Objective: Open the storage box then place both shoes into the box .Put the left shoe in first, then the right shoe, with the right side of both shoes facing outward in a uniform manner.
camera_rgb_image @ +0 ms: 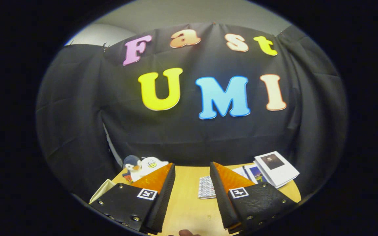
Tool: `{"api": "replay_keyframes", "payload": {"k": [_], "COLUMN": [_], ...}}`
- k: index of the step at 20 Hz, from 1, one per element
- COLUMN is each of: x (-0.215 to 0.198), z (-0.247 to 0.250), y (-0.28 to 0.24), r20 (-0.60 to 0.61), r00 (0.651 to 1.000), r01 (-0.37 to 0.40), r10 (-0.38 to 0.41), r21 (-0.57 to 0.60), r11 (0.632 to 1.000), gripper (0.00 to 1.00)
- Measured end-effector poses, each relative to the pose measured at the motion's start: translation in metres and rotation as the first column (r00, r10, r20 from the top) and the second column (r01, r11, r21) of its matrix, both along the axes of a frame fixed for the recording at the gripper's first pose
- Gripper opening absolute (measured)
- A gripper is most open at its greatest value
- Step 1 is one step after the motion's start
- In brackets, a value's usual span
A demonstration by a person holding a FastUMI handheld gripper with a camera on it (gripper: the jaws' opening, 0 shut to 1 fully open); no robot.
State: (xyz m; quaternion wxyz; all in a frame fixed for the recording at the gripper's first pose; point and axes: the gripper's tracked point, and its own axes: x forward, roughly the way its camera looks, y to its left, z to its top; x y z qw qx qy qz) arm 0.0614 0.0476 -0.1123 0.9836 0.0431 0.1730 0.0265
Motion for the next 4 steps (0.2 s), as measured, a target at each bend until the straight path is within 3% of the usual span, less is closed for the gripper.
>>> {"api": "replay_keyframes", "payload": {"k": [2, 4], "x": [0.002, 0.004], "z": [0.014, 0.022], "y": [-0.031, -0.049], "r20": [0.049, 0.084], "r00": [0.996, 0.991], "r01": [0.077, 0.107], "r10": [-0.076, -0.103], "r21": [-0.014, -0.042], "r11": [0.997, 0.993], "gripper": [0.66, 0.69]}}
